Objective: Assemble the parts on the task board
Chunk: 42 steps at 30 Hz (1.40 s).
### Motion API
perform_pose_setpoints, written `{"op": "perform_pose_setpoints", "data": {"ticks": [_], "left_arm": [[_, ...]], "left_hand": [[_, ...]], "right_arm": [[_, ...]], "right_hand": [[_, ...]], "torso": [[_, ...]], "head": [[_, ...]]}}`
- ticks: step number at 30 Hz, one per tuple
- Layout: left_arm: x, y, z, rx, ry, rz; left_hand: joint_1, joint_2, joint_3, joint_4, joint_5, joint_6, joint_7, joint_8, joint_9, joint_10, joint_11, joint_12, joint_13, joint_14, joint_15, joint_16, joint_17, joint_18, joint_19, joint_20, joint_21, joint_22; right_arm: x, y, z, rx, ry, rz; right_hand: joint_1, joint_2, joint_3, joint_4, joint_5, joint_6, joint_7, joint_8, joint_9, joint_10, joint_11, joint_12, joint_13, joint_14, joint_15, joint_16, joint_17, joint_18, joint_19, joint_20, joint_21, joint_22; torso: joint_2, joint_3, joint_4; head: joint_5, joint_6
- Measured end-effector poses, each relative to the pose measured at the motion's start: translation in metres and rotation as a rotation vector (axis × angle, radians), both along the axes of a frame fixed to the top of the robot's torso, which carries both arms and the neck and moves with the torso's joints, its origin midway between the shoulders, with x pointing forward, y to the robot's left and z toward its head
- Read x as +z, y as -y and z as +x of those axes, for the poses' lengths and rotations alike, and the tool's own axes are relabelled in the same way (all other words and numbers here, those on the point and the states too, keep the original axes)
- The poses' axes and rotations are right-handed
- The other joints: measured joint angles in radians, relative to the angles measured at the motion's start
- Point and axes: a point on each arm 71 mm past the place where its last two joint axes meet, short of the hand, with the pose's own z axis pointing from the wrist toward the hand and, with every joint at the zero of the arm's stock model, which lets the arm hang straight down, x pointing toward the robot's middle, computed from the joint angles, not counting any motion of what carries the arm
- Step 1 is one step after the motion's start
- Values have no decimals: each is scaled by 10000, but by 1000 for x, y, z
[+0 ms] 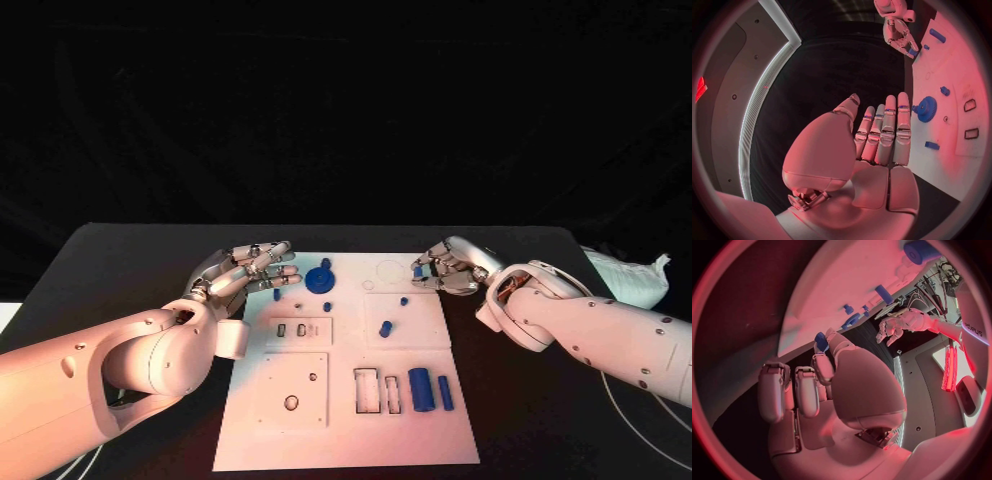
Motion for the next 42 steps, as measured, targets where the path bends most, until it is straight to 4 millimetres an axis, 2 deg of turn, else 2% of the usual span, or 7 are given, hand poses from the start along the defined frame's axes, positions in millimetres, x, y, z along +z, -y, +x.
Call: {"op": "perform_pose_setpoints", "data": {"ticks": [4, 6, 12, 19, 23, 31, 42], "left_arm": [[0, 1, 0, -11, 0, -5], [0, 1, 0, -13, -1, -6], [0, 3, 1, -42, -6, -25], [-1, 3, 2, -28, -5, -18], [-1, 3, 3, 2, -3, -6], [-2, 3, 3, 8, -4, -5], [-2, 5, 4, -34, -3, -24]], "left_hand": [[0, 0, 0, 0, 0, 0, 0, 0, 0, 0, 0, 0, 0, 0, 0, 0, -1, 1, 0, 0, 0, 0], [0, 0, 0, 0, 0, 0, 0, 0, 0, 0, 0, 0, 0, 0, 0, 0, -1, 1, 0, 0, 0, 0], [0, 0, 0, 0, 0, 0, 0, 0, 0, 0, 0, 0, 0, 0, 0, 0, -1, 1, 0, 0, 0, 1], [0, 0, 22, -22, 0, 0, 0, 0, 0, 0, 0, 0, 0, 0, 0, -41, 20, 1, 37, -36, -51, -12], [0, 0, 22, -22, 0, 0, 0, 0, 0, 0, 0, 0, 0, 0, 0, -40, 20, 0, 37, -37, -50, -12], [0, 0, 22, -22, 0, 0, 0, 0, 0, 0, 0, 0, 0, 0, 0, -40, 19, 1, 37, -36, -50, -11], [0, 0, 21, -21, 0, 0, 0, 0, 0, 0, 0, 0, 0, 0, 0, -41, 18, 0, 72, -1, -50, -10]], "right_arm": [[12, -22, -6, 359, 149, 298], [16, -35, -10, 548, 164, 440], [25, -85, -22, 1229, 17, 732], [24, -136, -35, 1835, -184, 310], [17, -158, -40, 2063, -317, -159], [0, -184, -46, 2211, -485, -1105], [-14, -203, -51, 2175, -474, -1844]], "right_hand": [[-39, 38, 0, 0, -72, 0, 0, 0, 0, 2, -2, -240, -4, 0, 0, 0, 0, 1, -1, -70, 0, -1], [-64, 64, 15, -15, -78, 0, 0, 0, 1, -5, -74, -420, -13, 0, 0, -1, -1, 0, -1, -70, 0, -1], [-103, 103, 27, -28, -116, 0, 0, 0, 1, -15, -91, -590, -394, 0, 0, -1, -1, 0, -1, -70, -1, -2], [-143, 143, 26, -29, -150, -1, -2, 0, 0, -34, -218, -1062, -681, 0, 0, -61, -2, 1, -1, -70, -1, -49], [-171, 171, 24, -30, -157, -3, -4, -1, -1, -46, -236, -1191, -763, 0, 1, -100, -2, 1, -1, -69, -1, -59], [-208, 208, 29, -25, -195, -21, -22, -19, -2, -50, -233, -1394, -888, -1, 1, -139, -2, 0, -1, -69, -2, -89], [-208, 208, 42, -11, -213, -41, -42, -100, -2, -90, -191, -1442, -876, -2, 2, -139, -3, 0, -1, -69, -2, -104]], "torso": [[-22, -11, 0], [-42, -19, 1], [-102, -45, 43], [-146, -90, 104], [-147, -92, 108], [-135, -85, 104], [-128, -69, 96]], "head": [[-8, -8], [10, -22], [105, -122], [218, -213], [264, -230], [350, -270], [382, -326]]}}
